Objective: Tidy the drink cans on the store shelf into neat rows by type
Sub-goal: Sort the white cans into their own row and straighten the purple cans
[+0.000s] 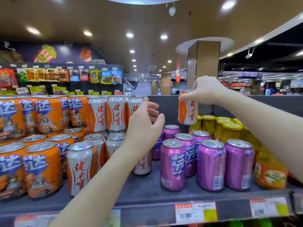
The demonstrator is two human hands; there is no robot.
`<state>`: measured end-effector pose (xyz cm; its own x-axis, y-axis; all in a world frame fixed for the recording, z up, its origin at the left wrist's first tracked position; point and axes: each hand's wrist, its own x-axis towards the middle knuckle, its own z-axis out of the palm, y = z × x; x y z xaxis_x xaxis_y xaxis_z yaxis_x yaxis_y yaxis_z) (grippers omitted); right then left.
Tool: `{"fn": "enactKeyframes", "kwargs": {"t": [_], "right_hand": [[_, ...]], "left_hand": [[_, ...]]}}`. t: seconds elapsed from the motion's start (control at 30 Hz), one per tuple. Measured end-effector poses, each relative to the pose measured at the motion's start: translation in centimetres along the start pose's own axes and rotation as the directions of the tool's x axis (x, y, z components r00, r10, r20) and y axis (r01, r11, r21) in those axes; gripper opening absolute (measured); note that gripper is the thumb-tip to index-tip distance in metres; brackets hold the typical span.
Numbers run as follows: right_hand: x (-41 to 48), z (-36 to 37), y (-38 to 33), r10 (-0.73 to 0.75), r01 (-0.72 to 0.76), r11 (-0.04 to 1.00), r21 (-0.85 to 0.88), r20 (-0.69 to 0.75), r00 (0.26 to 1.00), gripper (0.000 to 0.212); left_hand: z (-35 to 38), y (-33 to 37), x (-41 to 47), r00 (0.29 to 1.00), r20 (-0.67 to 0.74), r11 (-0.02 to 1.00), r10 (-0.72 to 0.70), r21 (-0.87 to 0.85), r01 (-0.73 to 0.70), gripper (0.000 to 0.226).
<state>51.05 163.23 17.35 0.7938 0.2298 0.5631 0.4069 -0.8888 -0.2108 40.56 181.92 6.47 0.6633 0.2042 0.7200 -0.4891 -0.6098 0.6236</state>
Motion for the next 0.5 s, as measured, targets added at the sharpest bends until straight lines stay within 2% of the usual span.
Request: {"fn": "enactKeyframes", "kwargs": {"t": [0.13,0.23,0.3,0.4,0.43,0.5], "right_hand": [[-2.2,-2.1,-3.4,-0.054,0.069,0.991,0.117,-0.123,0.991,0.055],[-4.7,-2.8,-6.6,-0.106,0.122,0.972,0.203,-0.089,0.990,0.055],[-6.5,-2.5,-8.6,-0.143,0.159,0.961,0.226,-0.082,0.986,0.056],[-8.5,-1.3,-10.7,-0.194,0.226,0.953,0.203,-0.167,0.967,0.072],[-8.9,-0.9,-11.1,-0.201,0.231,0.943,0.241,-0.141,0.969,0.077],[-9.7,-0.3,-11.8,-0.207,0.189,0.899,0.396,0.003,0.978,0.088]], "left_hand": [[0.0,1.0,0.7,0.999,0.049,0.999,0.012,0.037,-0.013,0.053],[-0.8,1.5,0.6,0.998,0.070,1.000,0.006,0.011,-0.007,0.069],[-2.0,1.4,0.1,0.998,0.061,1.000,0.008,0.002,-0.008,0.070],[-4.8,0.7,-1.1,0.998,0.035,0.997,0.044,0.058,-0.046,0.063],[-5.9,0.5,-1.5,0.998,0.035,0.996,0.055,0.075,-0.057,0.062],[-8.1,0.2,-2.4,0.994,0.075,0.994,0.074,0.074,-0.080,0.058]]}}
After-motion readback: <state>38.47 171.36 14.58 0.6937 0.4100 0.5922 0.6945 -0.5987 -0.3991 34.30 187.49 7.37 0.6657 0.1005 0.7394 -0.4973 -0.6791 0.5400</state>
